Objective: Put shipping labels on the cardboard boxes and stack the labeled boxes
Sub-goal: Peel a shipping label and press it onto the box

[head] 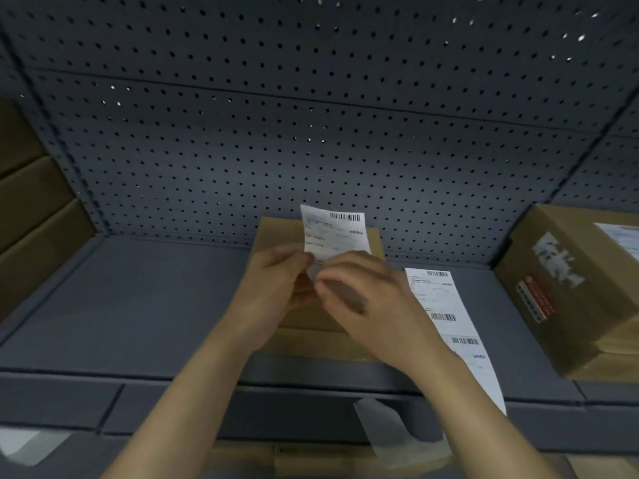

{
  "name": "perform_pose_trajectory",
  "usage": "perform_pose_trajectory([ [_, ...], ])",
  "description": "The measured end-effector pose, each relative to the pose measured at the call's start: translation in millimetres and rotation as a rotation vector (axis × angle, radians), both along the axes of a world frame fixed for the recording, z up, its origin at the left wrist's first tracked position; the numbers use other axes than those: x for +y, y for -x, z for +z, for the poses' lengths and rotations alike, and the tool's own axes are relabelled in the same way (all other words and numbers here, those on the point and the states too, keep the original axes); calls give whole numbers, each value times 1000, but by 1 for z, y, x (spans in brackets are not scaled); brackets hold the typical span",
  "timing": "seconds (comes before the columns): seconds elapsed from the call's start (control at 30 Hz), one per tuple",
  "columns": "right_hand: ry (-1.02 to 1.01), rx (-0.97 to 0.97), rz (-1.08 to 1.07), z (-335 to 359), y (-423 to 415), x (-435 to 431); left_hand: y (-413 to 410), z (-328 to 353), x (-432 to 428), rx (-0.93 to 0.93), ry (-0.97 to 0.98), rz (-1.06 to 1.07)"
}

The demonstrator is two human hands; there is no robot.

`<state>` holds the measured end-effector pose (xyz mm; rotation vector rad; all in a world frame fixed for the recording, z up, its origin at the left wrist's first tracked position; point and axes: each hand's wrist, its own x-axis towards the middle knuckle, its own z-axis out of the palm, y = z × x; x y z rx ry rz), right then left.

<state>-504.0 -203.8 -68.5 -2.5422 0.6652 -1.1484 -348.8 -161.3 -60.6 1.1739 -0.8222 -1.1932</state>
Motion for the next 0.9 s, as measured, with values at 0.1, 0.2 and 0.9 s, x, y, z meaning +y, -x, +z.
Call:
perform_pose_trajectory([
  [0.1, -25, -1, -3, -8, -7, 2, -15, -6, -2, -120, 12, 37],
  [0.2, -105, -127, -100, -14, -3, -3, -25, -10, -6, -97, -3, 77],
  [0.9, -935, -363, -127, -21, 2, -68, -12, -17, -25, -286, -107, 133],
])
